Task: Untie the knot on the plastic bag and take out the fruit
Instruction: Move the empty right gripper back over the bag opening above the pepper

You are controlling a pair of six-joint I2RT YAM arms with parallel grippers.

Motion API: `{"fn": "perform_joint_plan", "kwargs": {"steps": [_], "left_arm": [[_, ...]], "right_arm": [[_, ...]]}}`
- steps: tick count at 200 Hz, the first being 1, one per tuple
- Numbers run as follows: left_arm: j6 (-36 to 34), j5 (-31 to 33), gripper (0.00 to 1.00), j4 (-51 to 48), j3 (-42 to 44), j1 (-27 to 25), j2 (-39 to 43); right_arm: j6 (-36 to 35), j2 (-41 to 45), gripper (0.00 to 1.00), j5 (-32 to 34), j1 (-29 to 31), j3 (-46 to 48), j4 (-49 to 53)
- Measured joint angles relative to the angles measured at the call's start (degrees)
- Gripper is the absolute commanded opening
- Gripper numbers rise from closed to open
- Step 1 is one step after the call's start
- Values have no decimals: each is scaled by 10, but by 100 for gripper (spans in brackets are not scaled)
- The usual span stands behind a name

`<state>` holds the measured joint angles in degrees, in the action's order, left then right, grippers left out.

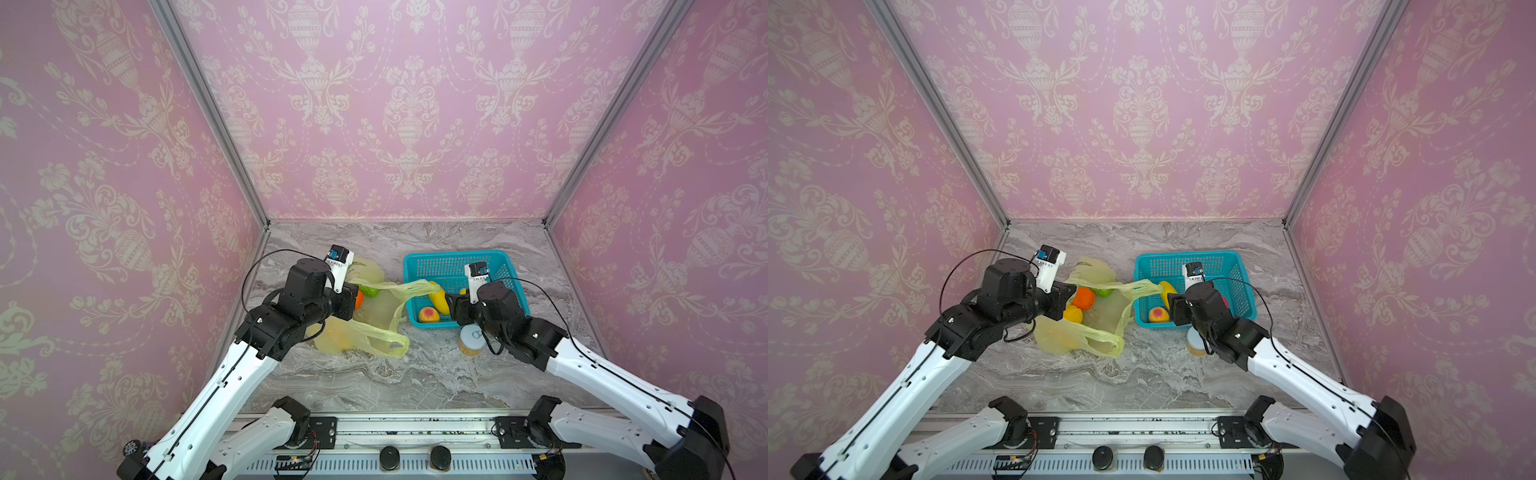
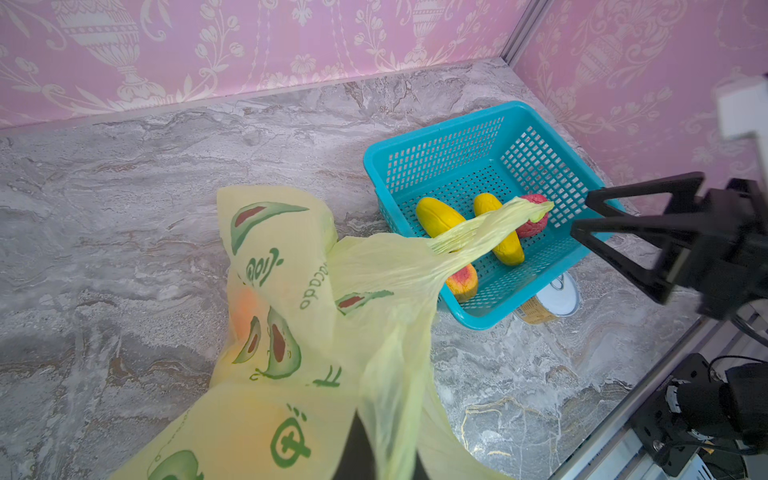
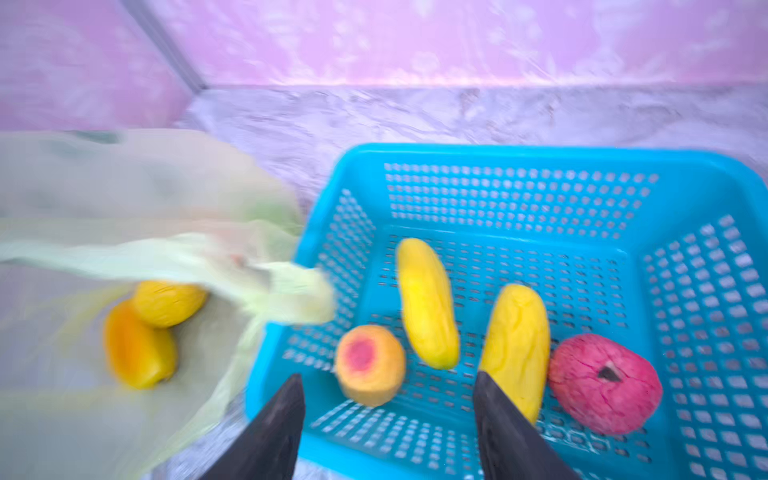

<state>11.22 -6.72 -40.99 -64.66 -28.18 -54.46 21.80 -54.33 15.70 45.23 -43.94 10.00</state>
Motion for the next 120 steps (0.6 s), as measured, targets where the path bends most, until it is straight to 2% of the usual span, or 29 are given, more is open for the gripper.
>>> {"fn": "perform_joint_plan", "kwargs": {"steps": [20, 43, 85, 120], "left_arm": [[0, 0, 0, 0, 0, 4, -1], [0, 0, 0, 0, 0, 8, -6], [0, -2, 0, 1, 0, 17, -9], [2, -18, 0, 3, 0, 30, -23]], "right_arm": [[-9, 40, 53, -40, 56, 31, -61], [-10, 17, 53, -70, 97, 66, -121], [-10, -115, 51, -94, 120, 71, -171], [-6, -218, 49, -89, 128, 23, -192]]}}
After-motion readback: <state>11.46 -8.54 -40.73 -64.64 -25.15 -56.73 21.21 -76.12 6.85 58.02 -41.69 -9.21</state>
